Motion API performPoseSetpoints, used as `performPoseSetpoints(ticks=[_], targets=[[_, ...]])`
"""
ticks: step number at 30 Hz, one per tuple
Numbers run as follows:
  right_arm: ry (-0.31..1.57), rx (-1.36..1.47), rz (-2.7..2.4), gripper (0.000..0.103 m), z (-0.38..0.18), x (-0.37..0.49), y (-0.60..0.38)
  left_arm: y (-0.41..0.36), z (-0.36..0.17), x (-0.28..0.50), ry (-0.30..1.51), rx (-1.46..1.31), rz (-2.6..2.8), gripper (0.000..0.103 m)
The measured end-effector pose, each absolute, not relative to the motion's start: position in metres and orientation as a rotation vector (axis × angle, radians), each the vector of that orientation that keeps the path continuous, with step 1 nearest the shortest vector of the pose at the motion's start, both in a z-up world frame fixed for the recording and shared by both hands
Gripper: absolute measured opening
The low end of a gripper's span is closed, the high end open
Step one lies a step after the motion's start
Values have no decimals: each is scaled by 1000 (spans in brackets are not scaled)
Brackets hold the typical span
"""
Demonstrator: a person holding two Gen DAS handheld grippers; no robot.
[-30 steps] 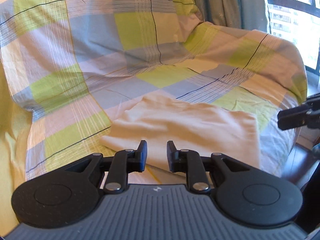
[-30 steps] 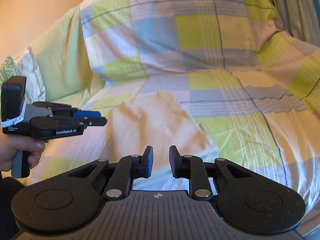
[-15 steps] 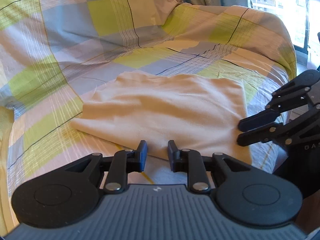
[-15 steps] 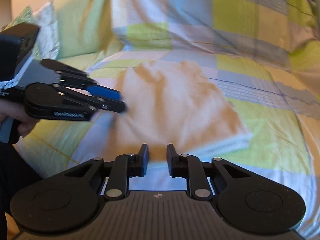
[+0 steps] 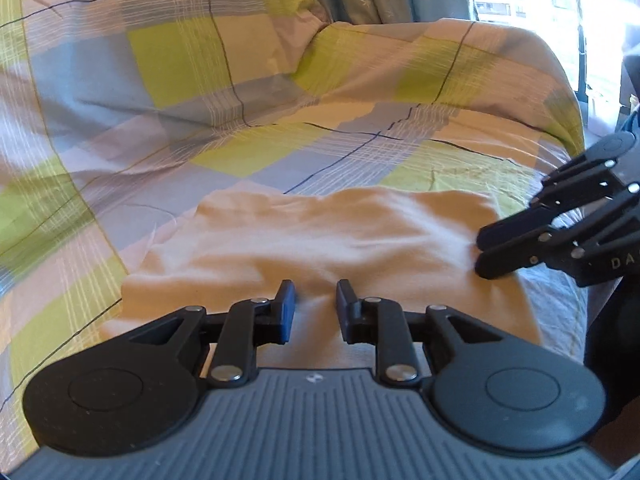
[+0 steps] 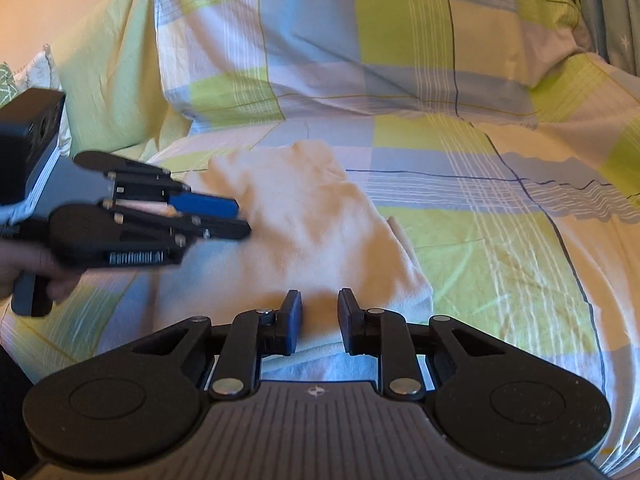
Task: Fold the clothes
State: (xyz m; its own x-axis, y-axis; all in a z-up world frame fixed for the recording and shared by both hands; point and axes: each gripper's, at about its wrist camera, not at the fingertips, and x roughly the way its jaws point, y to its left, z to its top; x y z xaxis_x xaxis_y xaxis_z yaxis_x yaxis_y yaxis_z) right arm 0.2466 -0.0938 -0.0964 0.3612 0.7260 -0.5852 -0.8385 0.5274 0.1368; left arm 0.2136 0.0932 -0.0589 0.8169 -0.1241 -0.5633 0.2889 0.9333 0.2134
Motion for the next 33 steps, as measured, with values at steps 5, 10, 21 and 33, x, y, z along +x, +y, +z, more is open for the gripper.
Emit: performPoseSetpoints(ticks=[5, 10, 21, 33], targets=[[640, -188, 1004, 22, -95, 248, -95, 143, -60, 237, 617, 243, -35, 17], [554, -195, 1047, 24, -79, 244, -78, 151, -41, 234, 546, 146, -46, 9], [568, -242, 967, 9, -81, 279, -61, 143, -63, 262, 608, 314, 35, 8], [534, -318, 987, 14, -77, 292, -36, 117, -54, 267, 584, 335, -61, 10]])
